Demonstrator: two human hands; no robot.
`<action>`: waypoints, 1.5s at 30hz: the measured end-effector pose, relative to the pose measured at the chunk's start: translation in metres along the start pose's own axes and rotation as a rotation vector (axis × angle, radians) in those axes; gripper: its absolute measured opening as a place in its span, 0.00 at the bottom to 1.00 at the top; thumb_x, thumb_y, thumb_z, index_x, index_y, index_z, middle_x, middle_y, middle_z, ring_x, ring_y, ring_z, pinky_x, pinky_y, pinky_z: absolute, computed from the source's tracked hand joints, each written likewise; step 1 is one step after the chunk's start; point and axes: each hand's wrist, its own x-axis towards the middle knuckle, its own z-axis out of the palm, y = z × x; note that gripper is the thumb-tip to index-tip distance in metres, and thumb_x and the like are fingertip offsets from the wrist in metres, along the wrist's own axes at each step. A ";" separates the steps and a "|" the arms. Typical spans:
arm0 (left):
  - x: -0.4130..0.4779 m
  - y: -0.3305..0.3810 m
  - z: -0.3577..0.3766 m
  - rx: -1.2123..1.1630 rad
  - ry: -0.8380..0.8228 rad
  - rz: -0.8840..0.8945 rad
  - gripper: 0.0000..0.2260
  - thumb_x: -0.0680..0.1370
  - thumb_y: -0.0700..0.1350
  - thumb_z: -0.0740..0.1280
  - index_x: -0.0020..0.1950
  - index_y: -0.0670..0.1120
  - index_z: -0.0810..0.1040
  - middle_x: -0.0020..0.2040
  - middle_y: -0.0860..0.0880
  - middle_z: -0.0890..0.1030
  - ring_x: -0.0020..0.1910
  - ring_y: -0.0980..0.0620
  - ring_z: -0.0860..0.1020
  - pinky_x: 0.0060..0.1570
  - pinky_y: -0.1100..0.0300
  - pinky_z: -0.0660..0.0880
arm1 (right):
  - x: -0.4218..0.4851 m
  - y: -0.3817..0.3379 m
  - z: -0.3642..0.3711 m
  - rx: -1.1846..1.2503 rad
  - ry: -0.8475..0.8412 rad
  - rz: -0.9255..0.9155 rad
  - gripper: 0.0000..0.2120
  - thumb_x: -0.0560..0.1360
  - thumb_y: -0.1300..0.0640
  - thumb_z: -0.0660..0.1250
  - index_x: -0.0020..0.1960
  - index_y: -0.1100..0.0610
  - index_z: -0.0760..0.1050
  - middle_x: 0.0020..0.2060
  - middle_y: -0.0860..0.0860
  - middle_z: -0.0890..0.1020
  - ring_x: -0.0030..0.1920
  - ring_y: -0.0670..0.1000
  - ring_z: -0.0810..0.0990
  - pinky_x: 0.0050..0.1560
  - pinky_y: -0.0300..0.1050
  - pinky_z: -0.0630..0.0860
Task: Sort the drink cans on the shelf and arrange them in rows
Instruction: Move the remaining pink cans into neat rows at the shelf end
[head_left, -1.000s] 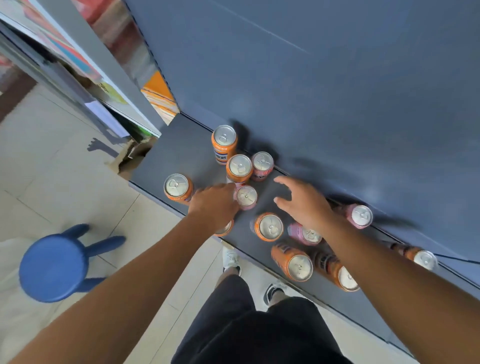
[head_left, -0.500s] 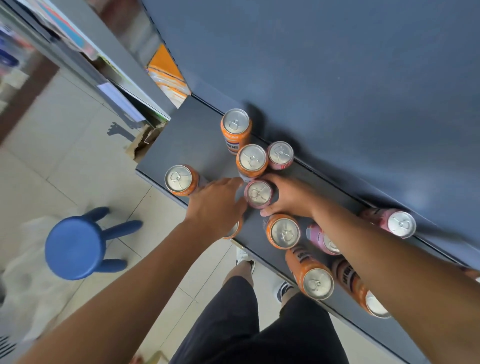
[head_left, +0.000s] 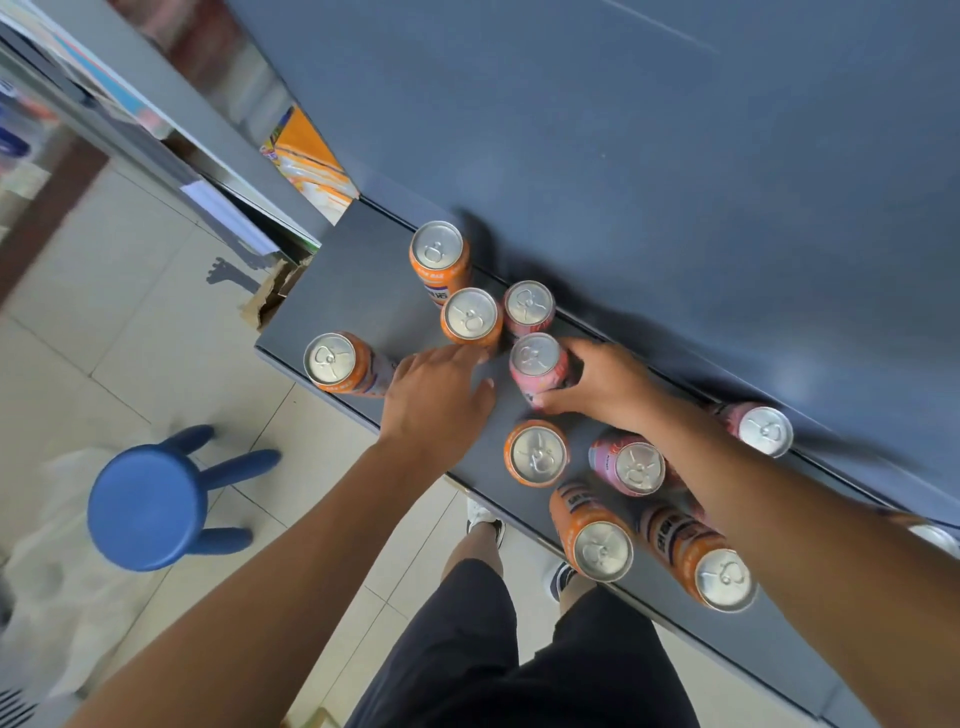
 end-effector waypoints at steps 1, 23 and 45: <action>-0.001 0.004 0.001 -0.006 0.023 0.001 0.15 0.80 0.48 0.63 0.66 0.50 0.76 0.64 0.50 0.80 0.64 0.45 0.75 0.63 0.52 0.68 | -0.004 0.003 -0.003 0.071 0.034 0.053 0.29 0.59 0.39 0.78 0.56 0.46 0.76 0.47 0.43 0.84 0.49 0.44 0.82 0.50 0.47 0.79; 0.048 0.045 0.055 -0.784 -0.305 -0.489 0.29 0.79 0.48 0.67 0.78 0.45 0.62 0.73 0.44 0.69 0.65 0.45 0.71 0.56 0.57 0.65 | -0.066 0.022 -0.022 0.630 0.184 0.193 0.29 0.59 0.50 0.80 0.58 0.44 0.76 0.51 0.45 0.85 0.53 0.48 0.84 0.57 0.58 0.81; 0.083 0.090 0.044 -0.415 0.057 -0.445 0.30 0.77 0.48 0.66 0.70 0.40 0.53 0.58 0.36 0.80 0.52 0.34 0.82 0.52 0.45 0.80 | -0.094 0.010 -0.029 0.708 0.285 0.190 0.31 0.60 0.51 0.80 0.61 0.42 0.74 0.52 0.43 0.84 0.53 0.45 0.84 0.59 0.55 0.80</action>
